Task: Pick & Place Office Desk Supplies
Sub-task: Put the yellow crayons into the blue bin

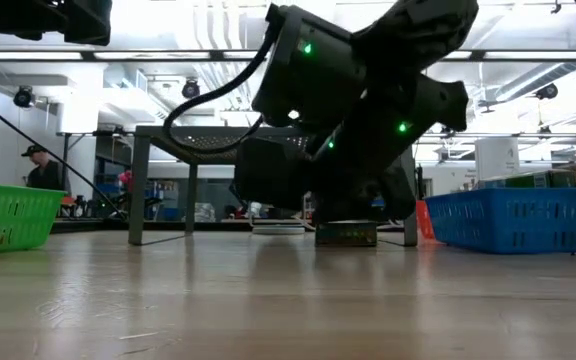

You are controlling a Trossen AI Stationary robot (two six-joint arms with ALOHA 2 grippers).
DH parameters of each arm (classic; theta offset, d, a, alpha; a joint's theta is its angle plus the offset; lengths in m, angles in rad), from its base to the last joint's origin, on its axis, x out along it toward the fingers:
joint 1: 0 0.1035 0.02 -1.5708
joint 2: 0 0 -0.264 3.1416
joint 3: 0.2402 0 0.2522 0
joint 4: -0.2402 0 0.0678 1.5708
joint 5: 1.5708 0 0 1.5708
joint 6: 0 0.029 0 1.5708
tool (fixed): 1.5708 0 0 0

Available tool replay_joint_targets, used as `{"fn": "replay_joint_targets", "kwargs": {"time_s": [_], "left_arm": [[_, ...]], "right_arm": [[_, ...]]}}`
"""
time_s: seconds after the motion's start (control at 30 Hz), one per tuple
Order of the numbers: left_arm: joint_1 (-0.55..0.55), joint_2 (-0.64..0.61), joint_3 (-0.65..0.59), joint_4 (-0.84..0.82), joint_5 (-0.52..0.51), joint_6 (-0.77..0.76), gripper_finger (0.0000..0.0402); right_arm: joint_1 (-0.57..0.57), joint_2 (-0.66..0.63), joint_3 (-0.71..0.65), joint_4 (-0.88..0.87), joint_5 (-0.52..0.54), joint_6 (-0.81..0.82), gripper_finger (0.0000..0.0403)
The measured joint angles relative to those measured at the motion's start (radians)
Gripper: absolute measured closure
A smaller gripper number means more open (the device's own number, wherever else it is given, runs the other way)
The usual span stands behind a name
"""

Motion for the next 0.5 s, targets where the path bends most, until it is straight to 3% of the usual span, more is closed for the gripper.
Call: {"fn": "replay_joint_targets", "kwargs": {"time_s": [0.23,0.5], "left_arm": [[0.000,0.000,0.000,0.000,0.000,0.000,0.0192],[0.000,0.000,0.000,0.000,0.000,0.000,0.0193]], "right_arm": [[0.013,-0.002,0.000,0.003,-0.031,0.053,0.0192],[0.045,-0.028,0.035,0.000,-0.275,-0.005,0.0192]]}}
